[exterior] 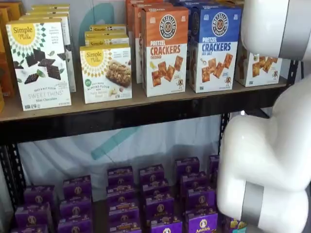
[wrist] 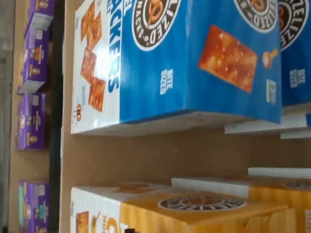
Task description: Retrieve the yellow and white box located on the top shelf, the sixth one from the left
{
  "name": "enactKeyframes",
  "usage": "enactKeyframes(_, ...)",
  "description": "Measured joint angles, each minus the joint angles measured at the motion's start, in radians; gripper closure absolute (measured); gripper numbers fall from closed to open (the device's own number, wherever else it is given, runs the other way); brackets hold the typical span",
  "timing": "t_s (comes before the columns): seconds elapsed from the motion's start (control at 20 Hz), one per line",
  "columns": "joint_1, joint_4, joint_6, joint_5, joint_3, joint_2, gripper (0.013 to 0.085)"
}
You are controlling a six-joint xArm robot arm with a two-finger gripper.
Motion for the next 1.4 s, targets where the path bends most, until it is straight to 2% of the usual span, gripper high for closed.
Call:
enactKeyframes(0.15,0.012,-0.031,0.007,0.014,-0.030,0.029,0.0130)
enactKeyframes(0.5,0.018,-0.052,0.016,0.043,-0.084,0.084,0.0130)
enactKeyframes(0.7,0.030,-0.103,0.019,0.071,-0.122,0.114,0.0130)
enactKeyframes(0.95,0.039,-0.142,0.030,0.126,-0.177,0.152,0.0130)
enactKeyframes(1.15,0.059,-0.206,0.041,0.188,-0.234,0.186,0.0130)
enactKeyframes(1.4,0.073,-0.247,0.047,0.220,-0.259,0.201,0.0130)
